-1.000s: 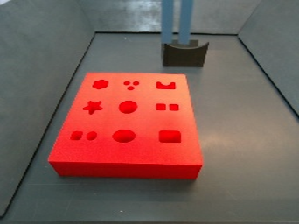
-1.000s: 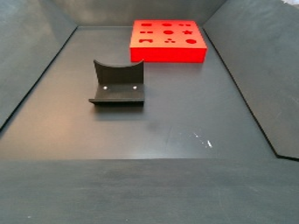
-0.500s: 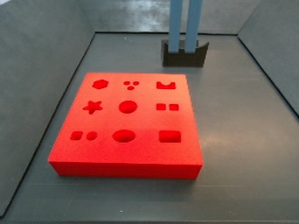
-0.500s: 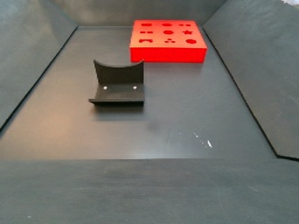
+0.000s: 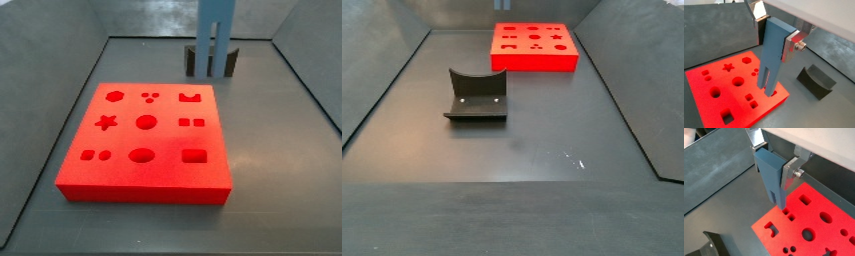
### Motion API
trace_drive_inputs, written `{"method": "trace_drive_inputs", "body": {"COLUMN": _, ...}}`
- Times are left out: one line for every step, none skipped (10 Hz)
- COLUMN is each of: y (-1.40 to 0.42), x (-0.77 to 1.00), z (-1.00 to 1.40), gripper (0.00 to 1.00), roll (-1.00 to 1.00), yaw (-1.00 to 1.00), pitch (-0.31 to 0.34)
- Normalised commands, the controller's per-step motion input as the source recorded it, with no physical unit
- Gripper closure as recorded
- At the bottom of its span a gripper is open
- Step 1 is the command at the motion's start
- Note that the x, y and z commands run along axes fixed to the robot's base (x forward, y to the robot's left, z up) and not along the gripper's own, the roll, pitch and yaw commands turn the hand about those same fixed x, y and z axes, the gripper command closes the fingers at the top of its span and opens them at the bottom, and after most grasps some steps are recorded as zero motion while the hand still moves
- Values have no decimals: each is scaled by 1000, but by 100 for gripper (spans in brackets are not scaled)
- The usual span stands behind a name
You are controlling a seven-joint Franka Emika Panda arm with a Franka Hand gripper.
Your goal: Insert the double-square object.
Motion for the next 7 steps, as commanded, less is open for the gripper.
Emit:
{"method": "trace_drive_inputs", "body": {"y": -423, "x": 0, "z": -480, "gripper": 100, "roll": 0, "yaw": -491, "pitch": 93}}
{"method": "trace_drive_inputs", "body": {"y": -343, "x": -80, "z": -406, "gripper": 100, "roll": 0, "yaw": -514, "pitch": 36}}
{"method": "trace_drive_inputs", "body": {"y": 0, "x": 0, "z": -29, "gripper": 100, "roll": 0, "yaw": 0, "pitch": 0}}
{"method": "trace_drive_inputs", "body": {"y": 0, "x": 40, "z": -443, "gripper": 100, "roll": 123, "yaw": -263, "pitch": 0}}
{"method": "trace_drive_inputs", "body": {"y": 77, "x": 0, "z": -411, "gripper": 100, "roll": 37, "yaw": -343, "pitch": 0}}
{"method": "trace_drive_inputs", "body": {"y": 0, "x": 0, "z": 0, "gripper": 100, "roll": 0, "yaw": 0, "pitch": -11}}
{"method": "trace_drive_inputs", "body": {"y": 0, "x": 0, "z": -26, "gripper": 100, "roll": 0, "yaw": 0, "pitch": 0}}
